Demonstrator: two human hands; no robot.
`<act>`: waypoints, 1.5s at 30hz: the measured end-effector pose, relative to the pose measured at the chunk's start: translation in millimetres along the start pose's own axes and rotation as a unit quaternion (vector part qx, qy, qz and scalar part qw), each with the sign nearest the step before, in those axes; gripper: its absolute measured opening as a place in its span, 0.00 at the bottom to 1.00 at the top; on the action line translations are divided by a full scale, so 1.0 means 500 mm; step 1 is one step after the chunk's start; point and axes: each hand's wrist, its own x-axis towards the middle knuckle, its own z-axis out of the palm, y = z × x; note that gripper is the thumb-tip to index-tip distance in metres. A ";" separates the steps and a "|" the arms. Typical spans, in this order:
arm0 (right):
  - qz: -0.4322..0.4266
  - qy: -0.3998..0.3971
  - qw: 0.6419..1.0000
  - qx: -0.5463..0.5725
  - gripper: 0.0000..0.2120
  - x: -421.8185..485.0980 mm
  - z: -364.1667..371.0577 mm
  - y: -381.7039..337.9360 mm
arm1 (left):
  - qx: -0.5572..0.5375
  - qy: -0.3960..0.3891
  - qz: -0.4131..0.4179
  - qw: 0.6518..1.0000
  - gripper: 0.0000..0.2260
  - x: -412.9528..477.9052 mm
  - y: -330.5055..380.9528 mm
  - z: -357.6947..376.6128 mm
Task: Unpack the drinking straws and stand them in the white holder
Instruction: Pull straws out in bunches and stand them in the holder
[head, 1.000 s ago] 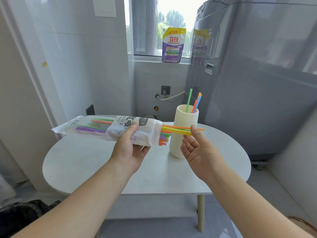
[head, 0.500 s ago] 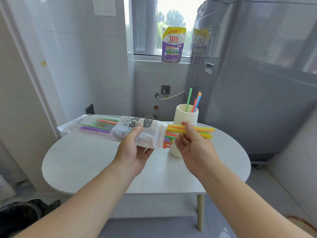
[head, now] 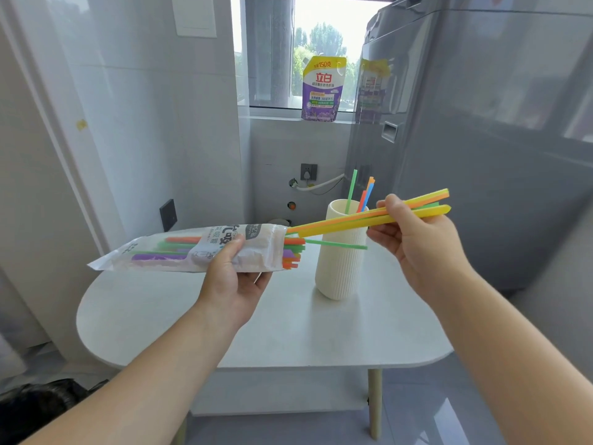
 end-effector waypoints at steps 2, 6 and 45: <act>-0.019 0.006 0.999 -0.028 0.10 0.008 -0.013 -0.019 | 0.003 0.008 0.004 1.000 0.20 0.003 0.001 -0.003; -0.042 0.038 0.997 -0.059 0.09 0.021 -0.034 -0.048 | 0.012 0.023 0.007 1.000 0.20 0.009 0.000 -0.008; -0.226 0.088 0.904 -0.353 0.14 0.081 0.012 -0.105 | 0.014 0.028 -0.003 0.999 0.22 0.013 -0.021 -0.015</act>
